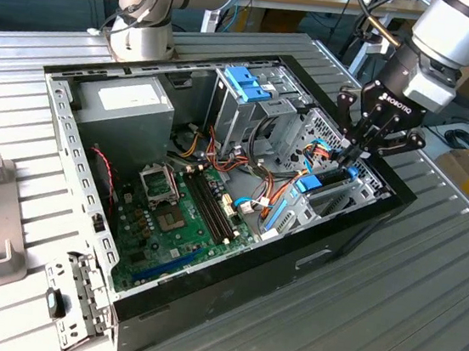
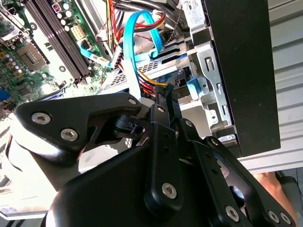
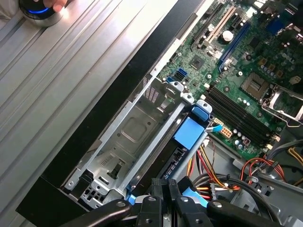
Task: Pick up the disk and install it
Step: 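Insert the first disk wire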
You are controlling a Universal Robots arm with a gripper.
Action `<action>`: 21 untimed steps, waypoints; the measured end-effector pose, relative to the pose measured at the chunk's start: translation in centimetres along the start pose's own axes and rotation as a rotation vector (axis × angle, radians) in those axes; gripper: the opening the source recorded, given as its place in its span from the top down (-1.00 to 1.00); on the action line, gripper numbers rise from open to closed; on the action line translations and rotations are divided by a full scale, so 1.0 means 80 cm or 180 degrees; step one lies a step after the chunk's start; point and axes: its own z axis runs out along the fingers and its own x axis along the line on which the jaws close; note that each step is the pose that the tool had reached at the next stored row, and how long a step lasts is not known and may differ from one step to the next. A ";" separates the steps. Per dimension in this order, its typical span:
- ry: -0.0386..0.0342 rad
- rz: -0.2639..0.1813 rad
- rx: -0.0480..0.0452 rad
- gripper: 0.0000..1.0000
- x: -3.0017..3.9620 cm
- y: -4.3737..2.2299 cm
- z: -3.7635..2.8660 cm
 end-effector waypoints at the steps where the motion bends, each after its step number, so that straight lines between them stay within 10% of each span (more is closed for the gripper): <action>1: -0.0001 0.0006 0.0000 0.67 0.0000 0.0000 0.0000; 21: -0.0022 0.0206 0.0009 0.67 -0.0004 0.0006 0.0007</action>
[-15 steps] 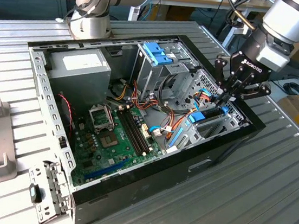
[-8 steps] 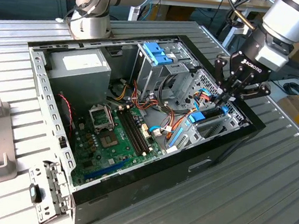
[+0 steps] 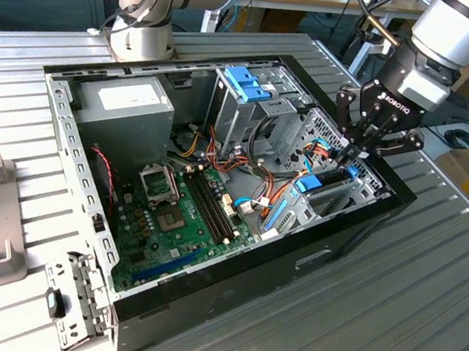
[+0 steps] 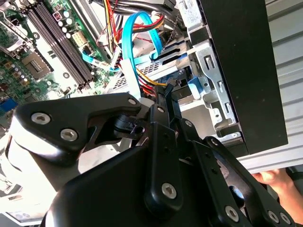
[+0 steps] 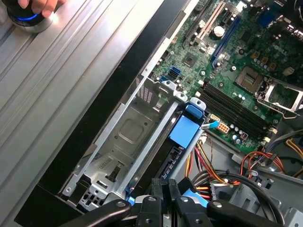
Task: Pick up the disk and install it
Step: 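Insert the first disk wire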
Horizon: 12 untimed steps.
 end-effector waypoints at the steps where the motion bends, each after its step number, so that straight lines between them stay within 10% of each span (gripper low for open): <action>1: -0.0001 0.0008 0.0000 0.67 0.0000 0.0000 0.0000; 12: -0.0014 0.0130 0.0006 0.67 0.0000 0.0001 0.0004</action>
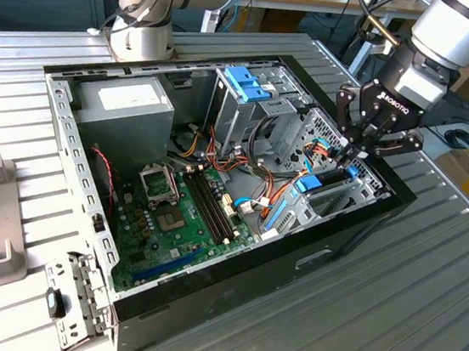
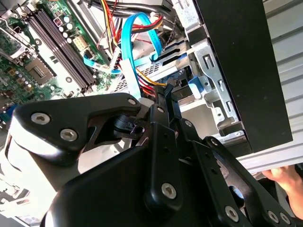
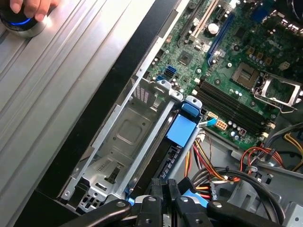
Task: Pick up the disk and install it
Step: 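Insert the first disk wire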
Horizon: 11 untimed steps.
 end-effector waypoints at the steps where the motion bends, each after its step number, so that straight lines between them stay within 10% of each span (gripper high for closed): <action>1: -0.0001 0.0009 0.0000 0.67 0.0000 0.0000 0.0000; 11: -0.0010 0.0093 0.0004 0.67 0.0000 0.0000 0.0002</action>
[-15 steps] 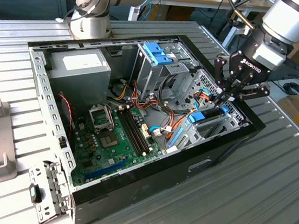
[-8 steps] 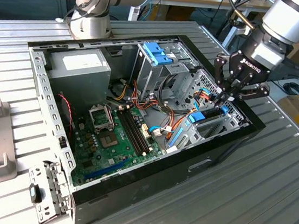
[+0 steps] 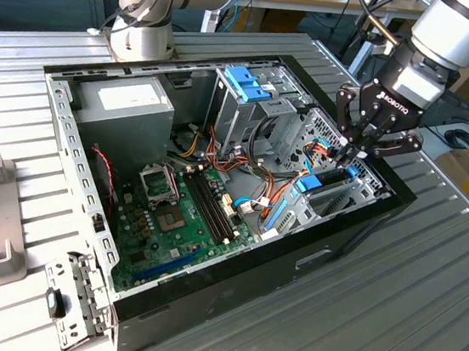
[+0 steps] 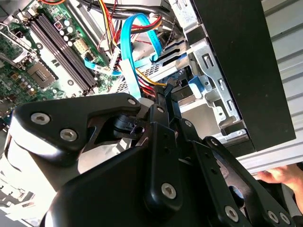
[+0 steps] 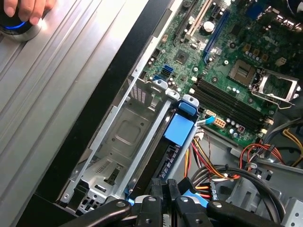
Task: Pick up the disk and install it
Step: 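Insert the first disk wire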
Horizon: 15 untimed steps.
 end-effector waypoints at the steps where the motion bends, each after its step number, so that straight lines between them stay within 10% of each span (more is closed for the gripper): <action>1: -0.0001 0.0007 0.0000 0.67 0.0000 0.0000 0.0000; 15: -0.0014 0.0128 0.0006 0.67 0.0000 0.0000 0.0003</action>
